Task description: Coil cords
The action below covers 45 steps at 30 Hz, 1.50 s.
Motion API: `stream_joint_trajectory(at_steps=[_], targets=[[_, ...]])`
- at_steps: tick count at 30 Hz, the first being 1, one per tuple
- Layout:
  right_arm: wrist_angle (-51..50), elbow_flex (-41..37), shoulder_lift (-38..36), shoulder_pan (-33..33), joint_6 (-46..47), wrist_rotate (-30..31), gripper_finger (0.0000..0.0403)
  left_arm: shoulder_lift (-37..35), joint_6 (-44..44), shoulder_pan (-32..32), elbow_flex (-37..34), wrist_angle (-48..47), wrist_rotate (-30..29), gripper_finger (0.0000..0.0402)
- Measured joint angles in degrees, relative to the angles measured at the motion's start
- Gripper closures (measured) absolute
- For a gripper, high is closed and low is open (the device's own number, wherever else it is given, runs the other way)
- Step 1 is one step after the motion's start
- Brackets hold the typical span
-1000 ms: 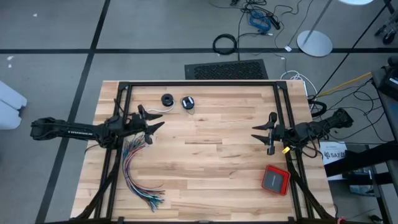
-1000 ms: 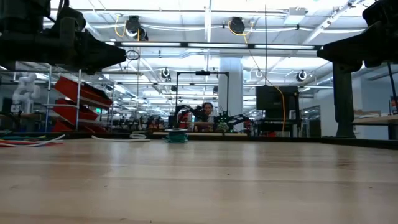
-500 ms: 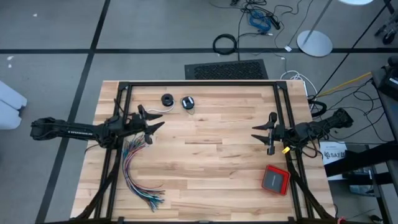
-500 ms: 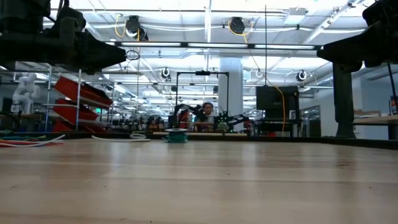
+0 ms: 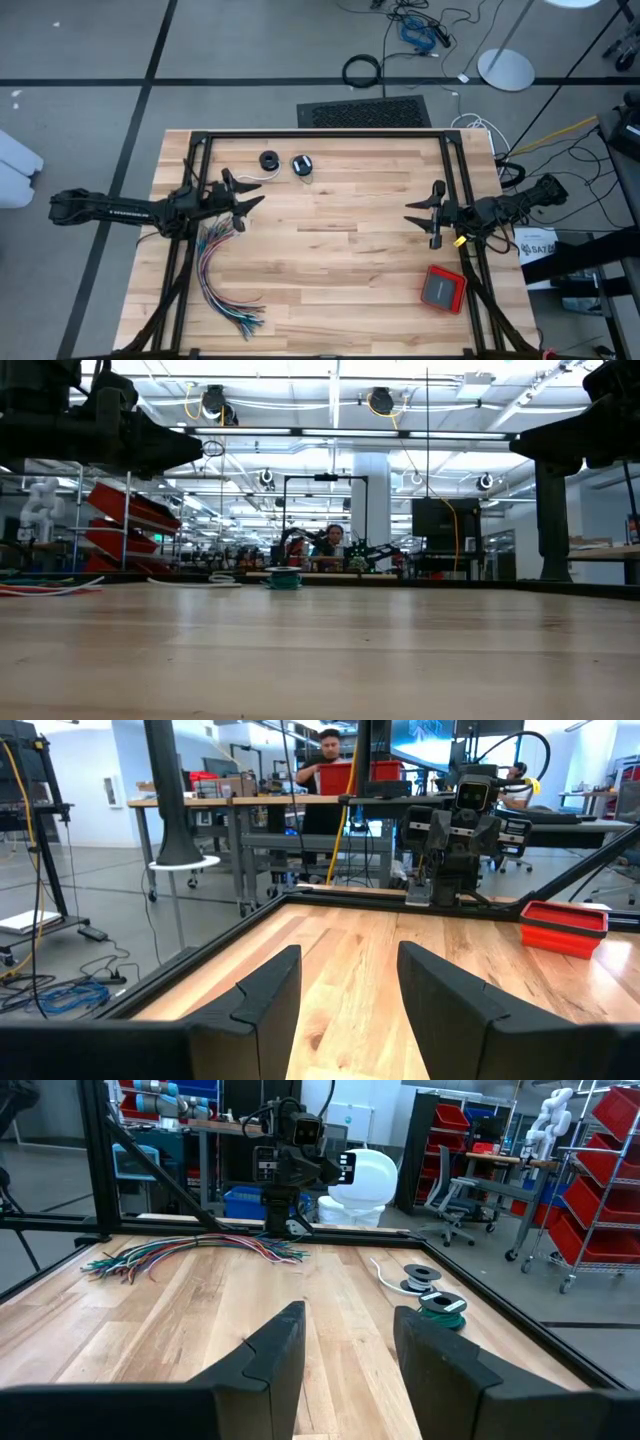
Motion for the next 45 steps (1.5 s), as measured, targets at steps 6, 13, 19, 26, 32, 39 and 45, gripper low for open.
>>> stream_joint_trajectory(at_steps=[6, 13, 19, 26, 32, 39, 45], targets=[[0.0, 0.01, 0.0, -0.01, 0.0, 0.0, 0.0261, 0.01, 0.01, -0.02, 0.02, 0.0, 0.0, 0.0226], [0.0, 0.01, 0.0, -0.01, 0.02, 0.0, 0.0261, 0.01, -0.01, -0.02, 0.02, 0.01, 0.0, 0.0226], [0.4, 0.02, 0.0, -0.01, -9.6, 0.04, 0.0261, 0.01, -0.02, 0.0, -0.01, 0.02, 0.0, 0.0226], [0.39, 0.02, 0.0, -0.01, -14.64, 0.04, 0.0261, -0.01, 0.01, -0.01, 0.01, 0.01, 0.0, 0.0226], [0.42, 0.02, 0.0, -0.02, -13.95, 0.02, 0.0261, 0.01, -0.01, 0.0, 0.02, 0.01, 0.0, 0.0226], [0.55, 0.02, 0.0, -0.01, -2.54, -0.04, 0.0261, 0.01, 0.03, -0.02, 0.0, 0.31, 0.0, 0.0226], [0.07, 0.02, 0.0, -0.02, 7.87, -0.17, 0.0261, 0.01, 0.01, -0.01, 0.02, 0.44, 0.0, 0.0226]])
